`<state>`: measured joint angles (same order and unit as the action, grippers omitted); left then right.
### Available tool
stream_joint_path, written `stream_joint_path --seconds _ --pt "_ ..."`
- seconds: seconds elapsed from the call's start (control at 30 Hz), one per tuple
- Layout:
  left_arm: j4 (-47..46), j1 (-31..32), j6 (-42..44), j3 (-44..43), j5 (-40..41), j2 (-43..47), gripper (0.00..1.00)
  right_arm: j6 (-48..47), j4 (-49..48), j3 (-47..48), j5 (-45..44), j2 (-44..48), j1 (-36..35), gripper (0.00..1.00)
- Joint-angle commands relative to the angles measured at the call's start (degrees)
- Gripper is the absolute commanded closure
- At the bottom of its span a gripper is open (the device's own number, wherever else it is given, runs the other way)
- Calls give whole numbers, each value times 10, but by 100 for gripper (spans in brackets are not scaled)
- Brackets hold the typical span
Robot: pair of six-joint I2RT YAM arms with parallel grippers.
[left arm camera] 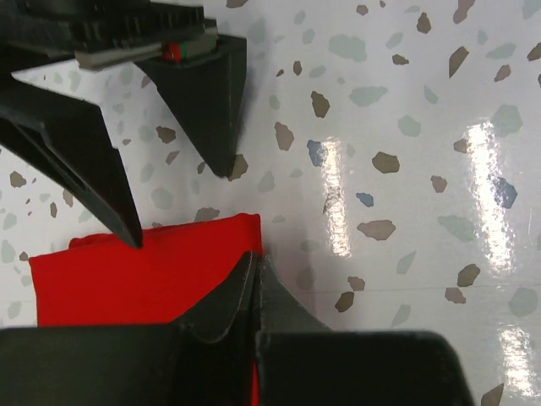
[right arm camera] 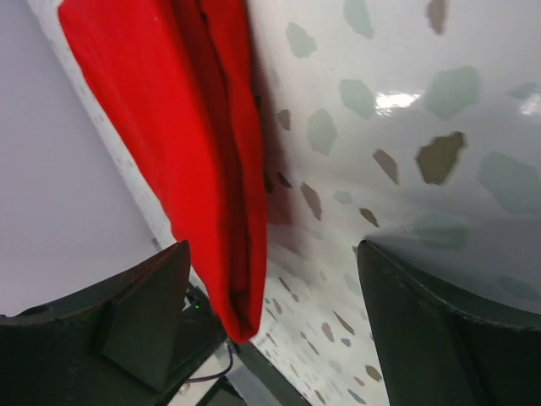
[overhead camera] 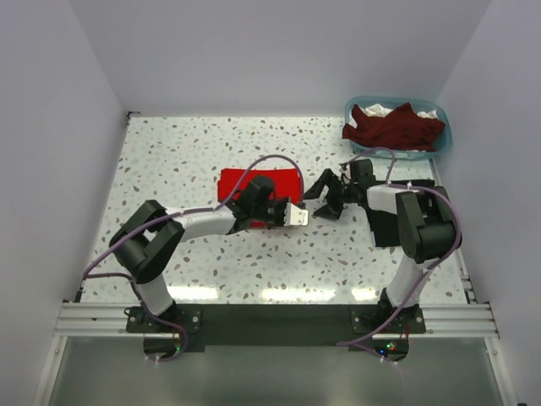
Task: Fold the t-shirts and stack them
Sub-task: Neatly place the folded tshirt to the corner
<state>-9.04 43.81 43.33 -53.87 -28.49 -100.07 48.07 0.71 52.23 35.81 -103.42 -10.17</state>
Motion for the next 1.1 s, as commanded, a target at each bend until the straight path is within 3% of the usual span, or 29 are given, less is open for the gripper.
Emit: stream_joint_path --seconds 0.0,0.37,0.7,0.8,0.87,0.9,0.93,0.97,1.0,1.07 --pt "-1 -4 -42 -31 -46 24 100 67 -89 -9 23 -25 -20 16" --pt "15 -7 -30 -34 -77 34 100 154 -137 40 59 -137 -61 18" --pt "4 -11 -26 -25 -104 33 100 164 -111 77 102 -191 -76 33" --pt "5 -12 -22 -21 -107 33 100 147 -85 81 102 -193 -75 49" --pt "15 -12 -21 -24 -106 35 100 117 -57 86 92 -186 -74 67" --pt "23 -12 -22 -26 -105 36 89 103 -24 96 90 -183 -74 75" --pt "32 -12 -29 -38 -97 38 82 65 -9 106 81 -181 -73 92" --pt "56 -14 -36 -43 -95 43 76 40 31 119 74 -174 -72 99" --pt "75 -18 -41 -50 -97 51 67 13 102 151 65 -172 -72 100" --pt "134 -37 -62 -67 -109 65 60 -71 174 187 47 -163 -71 100"
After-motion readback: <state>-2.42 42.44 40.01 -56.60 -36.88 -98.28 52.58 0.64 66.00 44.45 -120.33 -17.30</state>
